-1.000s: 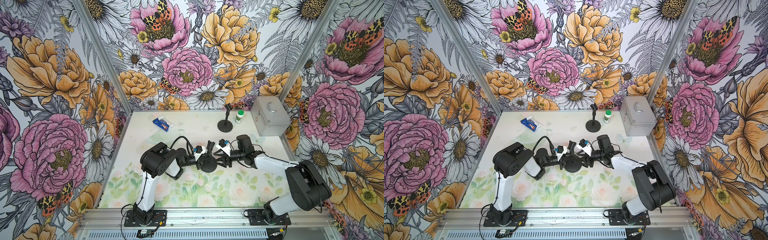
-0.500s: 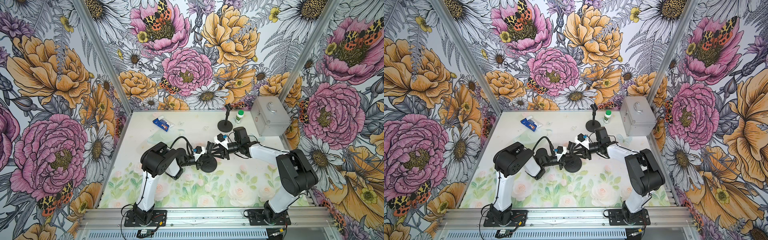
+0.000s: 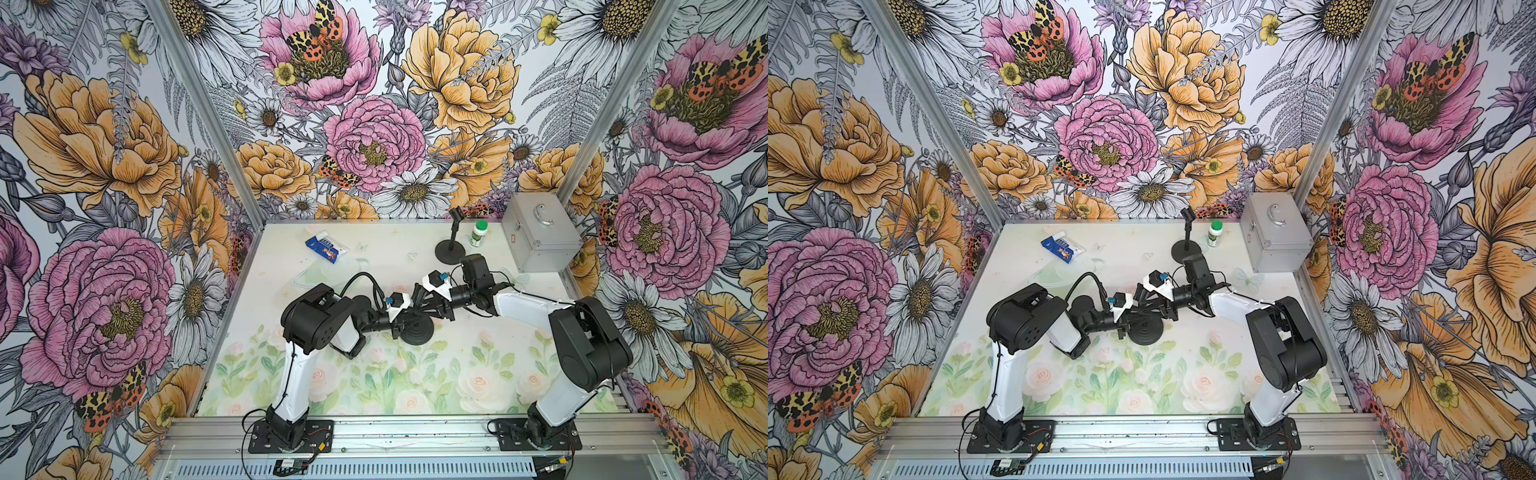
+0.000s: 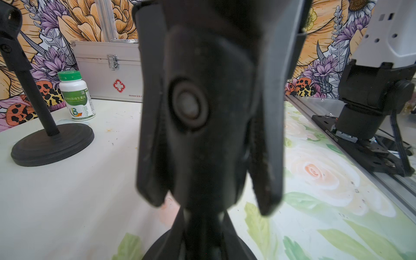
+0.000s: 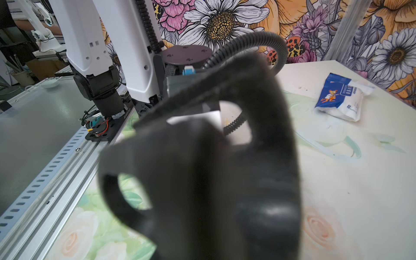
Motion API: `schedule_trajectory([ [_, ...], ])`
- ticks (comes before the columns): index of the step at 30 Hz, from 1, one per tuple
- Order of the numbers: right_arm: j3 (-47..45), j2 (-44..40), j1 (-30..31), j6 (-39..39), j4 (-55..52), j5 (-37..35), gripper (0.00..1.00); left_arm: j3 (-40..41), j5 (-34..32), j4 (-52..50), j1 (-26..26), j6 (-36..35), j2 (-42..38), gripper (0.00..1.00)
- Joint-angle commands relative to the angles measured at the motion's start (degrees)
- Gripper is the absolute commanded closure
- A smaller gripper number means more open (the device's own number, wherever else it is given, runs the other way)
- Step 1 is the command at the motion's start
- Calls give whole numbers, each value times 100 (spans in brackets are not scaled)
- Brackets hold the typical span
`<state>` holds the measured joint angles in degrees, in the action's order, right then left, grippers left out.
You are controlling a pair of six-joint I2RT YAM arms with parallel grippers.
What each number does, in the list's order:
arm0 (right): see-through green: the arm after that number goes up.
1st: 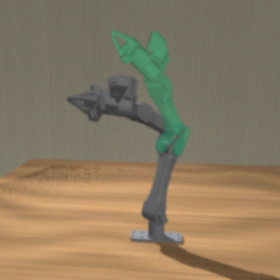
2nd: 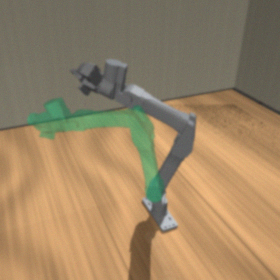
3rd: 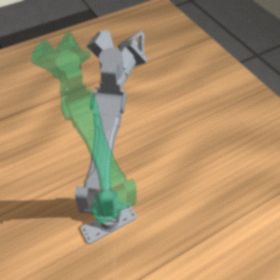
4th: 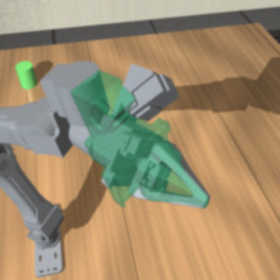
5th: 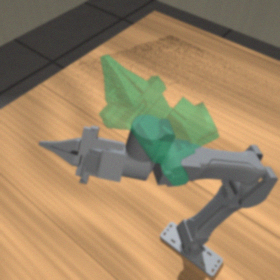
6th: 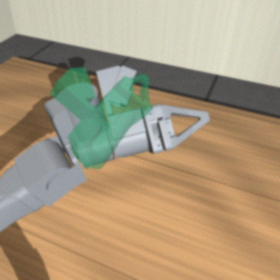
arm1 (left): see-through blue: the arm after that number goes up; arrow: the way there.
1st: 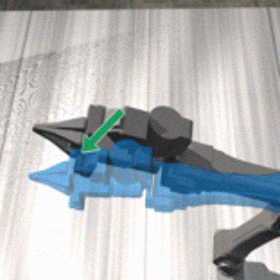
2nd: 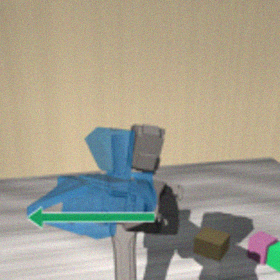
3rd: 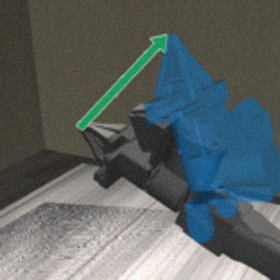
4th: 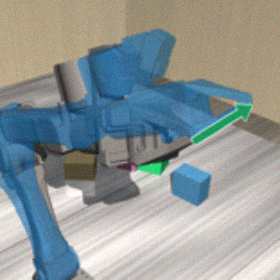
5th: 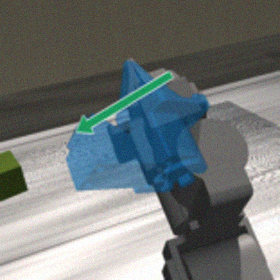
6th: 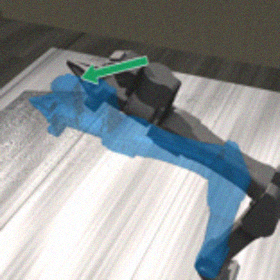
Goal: Assemble a microphone stand
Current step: Screw the microphone stand pole into the microphone stand base.
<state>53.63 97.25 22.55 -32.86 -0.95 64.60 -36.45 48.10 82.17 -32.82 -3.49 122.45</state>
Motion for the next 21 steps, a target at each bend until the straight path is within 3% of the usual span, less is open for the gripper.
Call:
schedule_trajectory([
  [1,175,75,31,21,35,-74,74,-11,81,-128,34,-64,165,92],
  [4,-22,-20,68,325,290,-467,84,-5,56,-129,31,-50,158,88],
  [5,-291,-116,118,754,772,-879,92,5,34,-125,30,-50,155,87],
  [6,-604,-239,172,1235,1428,-1349,94,21,4,-132,32,-52,144,86],
  [9,-1939,-665,588,2779,3724,-3864,98,26,-68,-127,29,-48,146,85],
  [11,-2610,-818,998,3440,4673,-5621,100,7,-96,-128,39,-7,152,84],
  [12,-2820,-866,1253,3563,4914,-6272,100,2,-101,-128,40,5,156,84],
  [14,-2910,-914,1651,3495,4907,-6921,100,-3,-115,-124,53,26,155,83],
  [16,-2889,-929,1753,3391,4891,-6808,100,2,-116,-131,47,29,159,83],
  [18,-2828,-971,1666,3046,4870,-6158,100,-12,-110,-130,49,47,155,83],
  [19,-2774,-1011,1527,2841,4791,-5599,92,-12,-103,-135,50,38,156,83],
  [21,-2552,-1051,1049,2649,4450,-4096,68,-10,-83,-126,47,32,160,83],
])
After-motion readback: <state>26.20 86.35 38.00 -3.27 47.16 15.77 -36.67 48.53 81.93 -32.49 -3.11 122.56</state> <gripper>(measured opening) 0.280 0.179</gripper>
